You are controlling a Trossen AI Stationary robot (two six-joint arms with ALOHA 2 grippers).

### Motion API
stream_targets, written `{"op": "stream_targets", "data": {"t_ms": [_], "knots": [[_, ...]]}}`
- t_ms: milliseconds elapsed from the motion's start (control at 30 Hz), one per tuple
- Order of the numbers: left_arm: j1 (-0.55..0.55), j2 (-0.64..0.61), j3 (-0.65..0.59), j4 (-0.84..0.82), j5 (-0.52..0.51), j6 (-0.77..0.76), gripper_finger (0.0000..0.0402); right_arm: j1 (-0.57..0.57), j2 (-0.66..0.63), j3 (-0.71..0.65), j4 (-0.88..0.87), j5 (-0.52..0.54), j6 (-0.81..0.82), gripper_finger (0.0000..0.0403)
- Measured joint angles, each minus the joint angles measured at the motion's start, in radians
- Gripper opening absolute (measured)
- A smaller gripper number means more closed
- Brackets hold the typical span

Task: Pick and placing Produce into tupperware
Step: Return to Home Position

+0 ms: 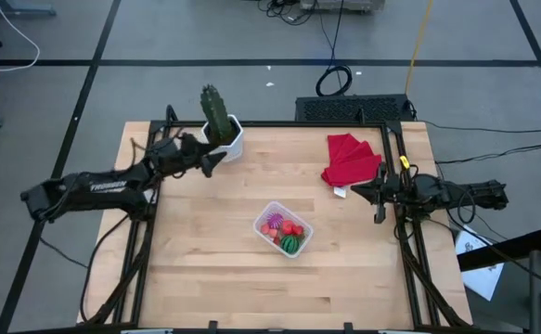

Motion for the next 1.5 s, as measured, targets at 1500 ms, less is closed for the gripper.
{"op": "stream_targets", "data": {"t_ms": [1500], "knots": [[-0.58, -0.496, -0.223, -0.171, -0.397, -0.121, 0.0292, -0.058, 0.001, 0.001, 0.093, -0.006, -0.018, 0.0]]}}
